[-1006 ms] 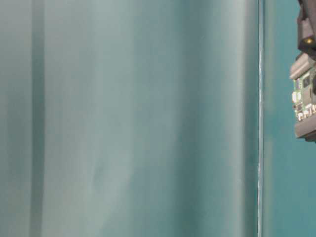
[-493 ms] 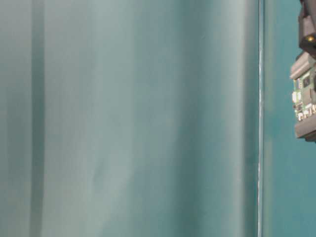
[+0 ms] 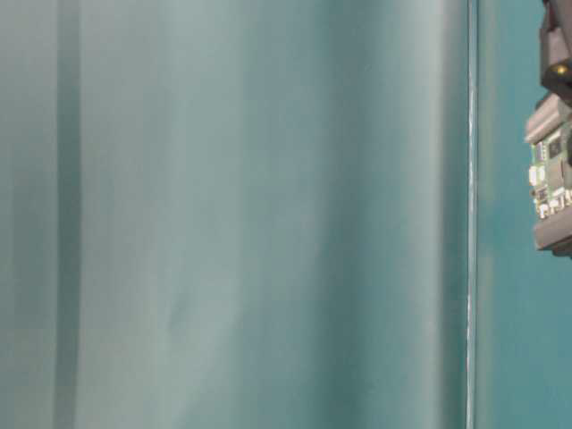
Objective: Insert the USB into the fixed PCB.
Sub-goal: 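Push the USB plug forward into the USB port with the right gripper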
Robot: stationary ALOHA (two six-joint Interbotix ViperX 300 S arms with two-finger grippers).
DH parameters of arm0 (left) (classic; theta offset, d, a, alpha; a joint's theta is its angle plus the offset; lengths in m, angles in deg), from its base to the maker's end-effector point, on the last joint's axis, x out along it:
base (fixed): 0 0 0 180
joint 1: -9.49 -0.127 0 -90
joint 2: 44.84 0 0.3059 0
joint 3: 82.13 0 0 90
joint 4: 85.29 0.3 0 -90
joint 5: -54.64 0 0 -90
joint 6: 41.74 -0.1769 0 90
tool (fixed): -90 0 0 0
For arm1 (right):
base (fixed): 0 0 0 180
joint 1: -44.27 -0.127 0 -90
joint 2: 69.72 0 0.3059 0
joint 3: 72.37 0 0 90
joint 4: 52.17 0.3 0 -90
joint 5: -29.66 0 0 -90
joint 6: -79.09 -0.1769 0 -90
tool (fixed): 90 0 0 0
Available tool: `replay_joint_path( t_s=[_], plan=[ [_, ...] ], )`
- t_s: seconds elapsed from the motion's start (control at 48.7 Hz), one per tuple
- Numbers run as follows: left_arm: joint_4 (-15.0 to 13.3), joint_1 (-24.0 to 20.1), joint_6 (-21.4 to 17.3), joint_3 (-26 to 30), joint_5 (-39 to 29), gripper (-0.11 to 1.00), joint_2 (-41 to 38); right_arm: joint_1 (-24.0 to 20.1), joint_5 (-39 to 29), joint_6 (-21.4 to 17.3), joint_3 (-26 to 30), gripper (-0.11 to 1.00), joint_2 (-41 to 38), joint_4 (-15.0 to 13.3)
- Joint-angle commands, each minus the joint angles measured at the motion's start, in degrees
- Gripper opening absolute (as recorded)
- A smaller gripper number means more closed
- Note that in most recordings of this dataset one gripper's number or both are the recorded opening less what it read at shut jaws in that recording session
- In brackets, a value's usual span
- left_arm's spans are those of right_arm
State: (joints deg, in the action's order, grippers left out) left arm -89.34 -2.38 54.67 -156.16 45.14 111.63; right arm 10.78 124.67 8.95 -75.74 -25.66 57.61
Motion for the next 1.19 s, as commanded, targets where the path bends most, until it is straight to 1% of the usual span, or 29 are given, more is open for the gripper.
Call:
replay_joint_path(
  t_s=[0.0,0.185,0.369,0.739,0.841,0.985,1.17],
  plan=[
    [0.2,0.1,0.2,1.6,0.3,0.00,-0.4,-0.6,0.3,0.1,0.4,0.21,2.9,-0.1],
    [0.2,0.1,0.2,1.6,0.3,0.00,-0.4,-0.6,0.3,0.1,0.4,0.23,2.9,-0.2],
    [0.2,0.0,0.2,1.6,0.3,0.00,-0.5,-0.6,-0.1,0.2,0.4,0.29,3.1,-0.2],
    [0.2,0.0,0.2,1.6,0.3,0.00,-0.4,-1.1,-0.5,0.6,0.1,0.29,3.6,-0.2],
    [0.2,0.0,0.2,1.6,0.3,0.00,-0.4,-1.2,-1.0,0.7,-0.1,0.31,3.9,-0.2],
    [0.2,0.1,0.2,1.6,0.3,0.00,-0.4,-1.4,-1.3,0.7,-0.4,0.41,4.0,-0.2],
    [0.2,0.1,0.2,1.6,0.3,0.00,-0.4,-1.6,-1.2,1.1,-0.5,0.64,4.1,-0.2]
  ],
)
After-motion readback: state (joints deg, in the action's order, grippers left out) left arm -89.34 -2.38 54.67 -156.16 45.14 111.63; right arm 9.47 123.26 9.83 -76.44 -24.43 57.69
